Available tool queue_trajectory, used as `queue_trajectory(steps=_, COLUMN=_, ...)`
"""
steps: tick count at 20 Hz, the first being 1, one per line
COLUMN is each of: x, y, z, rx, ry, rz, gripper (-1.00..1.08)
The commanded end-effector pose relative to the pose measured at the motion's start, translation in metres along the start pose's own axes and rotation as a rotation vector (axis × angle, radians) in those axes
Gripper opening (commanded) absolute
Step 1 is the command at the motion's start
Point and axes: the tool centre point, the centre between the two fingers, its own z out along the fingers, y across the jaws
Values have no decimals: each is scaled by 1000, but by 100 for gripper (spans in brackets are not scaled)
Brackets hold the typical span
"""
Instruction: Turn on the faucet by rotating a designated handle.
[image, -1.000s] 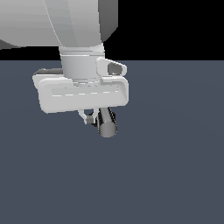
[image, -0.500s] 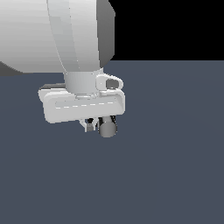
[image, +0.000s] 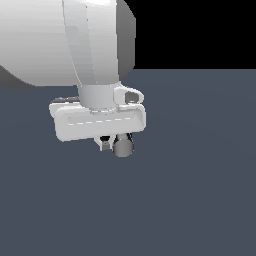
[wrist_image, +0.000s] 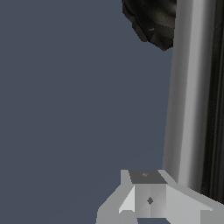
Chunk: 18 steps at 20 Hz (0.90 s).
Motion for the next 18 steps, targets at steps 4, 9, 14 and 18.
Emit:
queue_trajectory(steps=4, x=2, y=27, z=0, rx=-1, ry=0, rz=2, gripper=-100)
queue_trajectory(steps=9, x=4, y=52, z=1, rx=-1, ry=0, rz=2, gripper=-100)
queue_trajectory(steps=14, x=6, y=76, z=1, rx=-1, ry=0, rz=1, gripper=-100)
queue_trajectory(steps=18, x=8, y=95, z=2, rx=-1, ry=0, rz=1, gripper=-100)
